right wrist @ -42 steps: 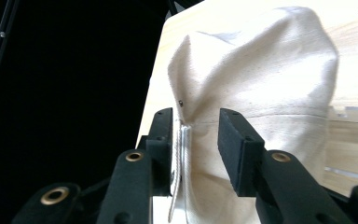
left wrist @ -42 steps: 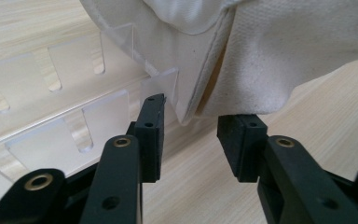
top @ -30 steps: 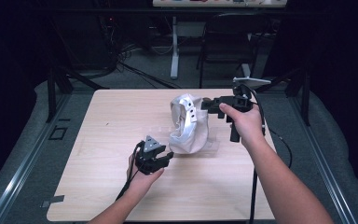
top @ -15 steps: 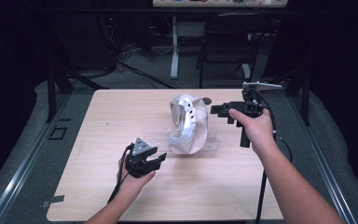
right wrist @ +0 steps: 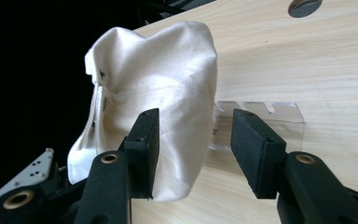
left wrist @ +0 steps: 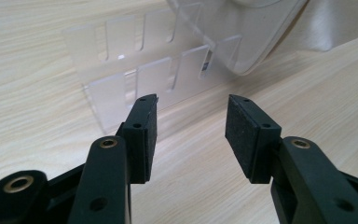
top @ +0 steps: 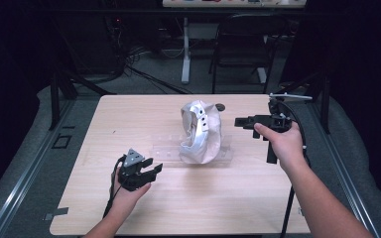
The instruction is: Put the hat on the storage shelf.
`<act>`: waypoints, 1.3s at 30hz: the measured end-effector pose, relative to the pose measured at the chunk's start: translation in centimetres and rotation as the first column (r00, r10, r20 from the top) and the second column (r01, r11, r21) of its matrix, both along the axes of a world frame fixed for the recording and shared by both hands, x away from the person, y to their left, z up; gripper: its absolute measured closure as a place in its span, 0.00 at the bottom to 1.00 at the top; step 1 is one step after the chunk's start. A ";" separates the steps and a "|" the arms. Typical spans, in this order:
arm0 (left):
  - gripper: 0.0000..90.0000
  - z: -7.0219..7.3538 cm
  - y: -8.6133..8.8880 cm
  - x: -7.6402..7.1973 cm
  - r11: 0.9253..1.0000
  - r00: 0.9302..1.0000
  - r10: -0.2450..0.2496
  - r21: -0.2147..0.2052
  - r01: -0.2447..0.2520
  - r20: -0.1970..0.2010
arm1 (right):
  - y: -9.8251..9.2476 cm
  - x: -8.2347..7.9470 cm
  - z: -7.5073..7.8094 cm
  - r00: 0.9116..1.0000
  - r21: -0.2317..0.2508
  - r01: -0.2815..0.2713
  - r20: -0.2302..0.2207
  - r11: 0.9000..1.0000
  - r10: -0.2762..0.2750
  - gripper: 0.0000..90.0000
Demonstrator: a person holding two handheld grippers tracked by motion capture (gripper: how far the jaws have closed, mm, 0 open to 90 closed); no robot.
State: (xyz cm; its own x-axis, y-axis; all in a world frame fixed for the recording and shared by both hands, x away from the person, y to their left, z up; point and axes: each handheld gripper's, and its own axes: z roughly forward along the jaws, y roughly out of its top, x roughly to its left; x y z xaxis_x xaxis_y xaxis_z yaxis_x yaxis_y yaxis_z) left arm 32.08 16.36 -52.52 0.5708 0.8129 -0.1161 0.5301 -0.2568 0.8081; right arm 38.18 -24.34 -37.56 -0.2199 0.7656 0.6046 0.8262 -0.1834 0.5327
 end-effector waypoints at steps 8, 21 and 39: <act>0.60 -0.5 1.8 -0.2 1.000 1.000 0.023 0.004 -0.023 -0.017 | -0.7 -1.3 -0.9 1.000 -0.046 0.009 0.006 0.999 -0.009 0.58; 0.60 -1.4 2.8 0.2 0.999 0.999 0.044 0.030 -0.043 -0.022 | -1.0 -4.1 -4.5 0.999 -0.122 0.017 0.035 0.992 -0.013 0.58; 0.59 -2.0 2.5 0.2 0.999 0.999 0.037 0.029 -0.035 -0.038 | -1.0 -7.0 -10.7 0.999 -0.204 0.012 0.043 0.979 -0.003 0.55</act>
State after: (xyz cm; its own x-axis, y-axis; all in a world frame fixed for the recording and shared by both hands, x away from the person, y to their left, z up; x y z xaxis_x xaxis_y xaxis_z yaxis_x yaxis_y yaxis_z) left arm 32.30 18.90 -54.48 0.5366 0.8361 -0.1139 0.5702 -0.2598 0.7794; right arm 31.18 -25.38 -48.27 -0.2356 0.8738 0.4254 0.8009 -0.0734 0.5942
